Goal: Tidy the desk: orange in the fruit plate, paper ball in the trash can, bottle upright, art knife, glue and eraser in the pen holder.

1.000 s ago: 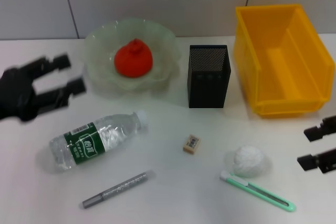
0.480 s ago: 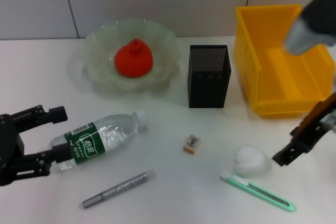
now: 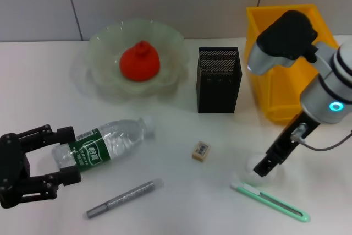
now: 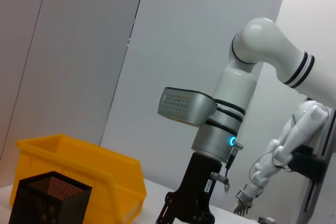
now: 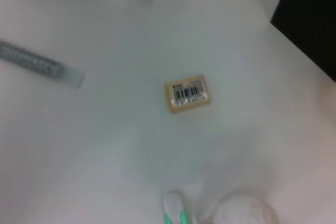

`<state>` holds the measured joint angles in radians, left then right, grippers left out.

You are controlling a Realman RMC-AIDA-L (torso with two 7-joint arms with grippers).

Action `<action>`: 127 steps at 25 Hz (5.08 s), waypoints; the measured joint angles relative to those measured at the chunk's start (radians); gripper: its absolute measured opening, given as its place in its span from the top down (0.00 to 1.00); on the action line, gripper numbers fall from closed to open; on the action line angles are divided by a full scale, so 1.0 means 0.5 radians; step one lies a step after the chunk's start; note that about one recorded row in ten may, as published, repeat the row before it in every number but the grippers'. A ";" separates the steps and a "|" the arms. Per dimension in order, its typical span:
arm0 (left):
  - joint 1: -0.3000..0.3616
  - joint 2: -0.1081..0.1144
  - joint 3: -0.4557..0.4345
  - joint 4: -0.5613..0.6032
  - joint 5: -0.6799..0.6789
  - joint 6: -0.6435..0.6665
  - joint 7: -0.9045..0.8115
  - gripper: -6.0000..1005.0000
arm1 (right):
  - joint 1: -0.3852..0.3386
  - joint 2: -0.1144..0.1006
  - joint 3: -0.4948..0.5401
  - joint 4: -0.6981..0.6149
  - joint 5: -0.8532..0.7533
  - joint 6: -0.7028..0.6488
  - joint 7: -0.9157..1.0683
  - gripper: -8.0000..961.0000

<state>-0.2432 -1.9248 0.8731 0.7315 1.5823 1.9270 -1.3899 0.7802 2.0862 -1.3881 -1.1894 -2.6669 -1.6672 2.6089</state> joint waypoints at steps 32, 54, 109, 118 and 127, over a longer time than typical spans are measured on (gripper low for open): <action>0.038 -0.019 -0.063 -0.028 0.001 -0.065 0.000 0.16 | 0.083 -0.014 -0.163 0.187 0.046 0.166 -0.041 0.43; 0.041 -0.014 -0.074 -0.030 0.007 -0.076 0.010 0.16 | -0.035 -0.041 0.330 -0.622 -0.502 0.072 -0.134 0.45; -0.504 -0.121 -0.144 0.767 0.929 -0.187 -0.666 0.16 | -0.987 -0.004 0.615 -0.545 1.143 -0.055 -1.432 0.16; -0.964 -0.292 0.321 1.043 1.659 -0.497 -1.288 0.16 | -1.098 -0.010 1.029 -0.171 1.310 -0.087 -1.884 0.17; -0.963 -0.307 1.119 0.986 1.958 -1.083 -1.762 0.16 | -1.111 -0.011 1.106 -0.118 1.315 -0.091 -1.914 0.17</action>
<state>-0.7250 -2.0784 1.4327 1.2244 2.5612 1.3853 -2.2711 0.2246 2.0807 -0.8353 -1.2486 -2.0094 -1.7126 1.6519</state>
